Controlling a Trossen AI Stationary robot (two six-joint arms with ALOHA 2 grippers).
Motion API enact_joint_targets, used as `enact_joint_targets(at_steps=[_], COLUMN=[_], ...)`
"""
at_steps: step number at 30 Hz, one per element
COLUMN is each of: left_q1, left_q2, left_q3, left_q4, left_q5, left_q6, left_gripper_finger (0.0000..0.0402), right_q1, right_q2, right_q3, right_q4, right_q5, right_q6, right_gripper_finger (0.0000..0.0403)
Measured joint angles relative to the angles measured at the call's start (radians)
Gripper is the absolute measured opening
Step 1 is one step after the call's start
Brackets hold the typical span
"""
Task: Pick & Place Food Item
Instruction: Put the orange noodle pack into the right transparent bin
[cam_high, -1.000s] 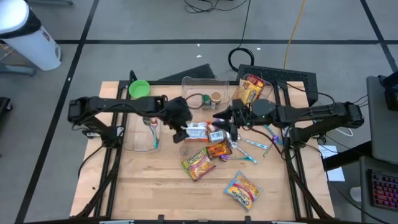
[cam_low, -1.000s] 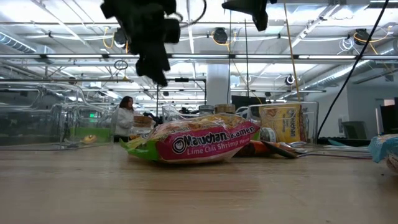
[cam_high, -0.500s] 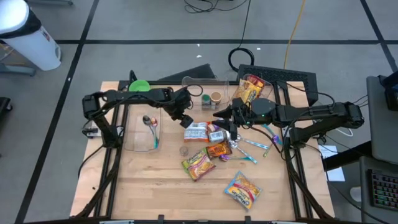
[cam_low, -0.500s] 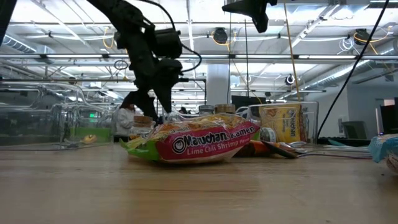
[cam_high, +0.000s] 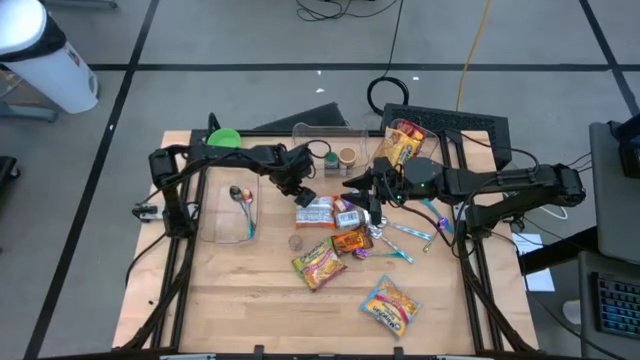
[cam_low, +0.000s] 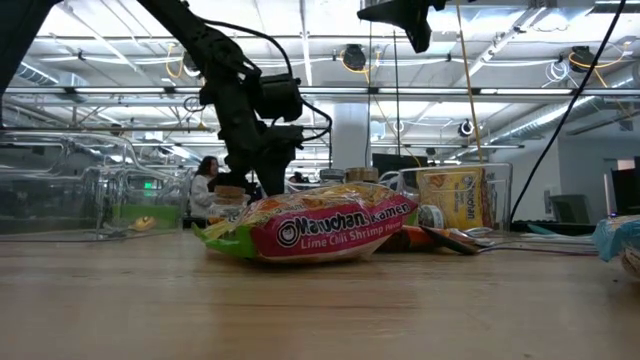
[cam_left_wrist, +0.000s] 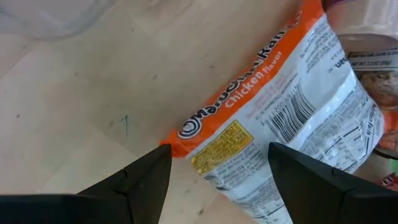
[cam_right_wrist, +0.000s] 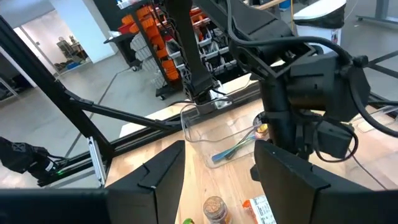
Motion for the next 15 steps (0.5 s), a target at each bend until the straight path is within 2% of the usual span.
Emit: enact_joint_targets(at_steps=[15], left_q1=[0.0], left_q2=[0.001], left_q3=[0.0], left_q4=[0.005], left_q5=[-0.026], left_q6=[0.003], left_gripper_finger=[0.0273], right_q1=[0.0], right_q2=[0.0], right_q3=[0.0], right_q4=[-0.008], right_q5=[-0.003], right_q6=[-0.004], right_gripper_finger=[0.0185])
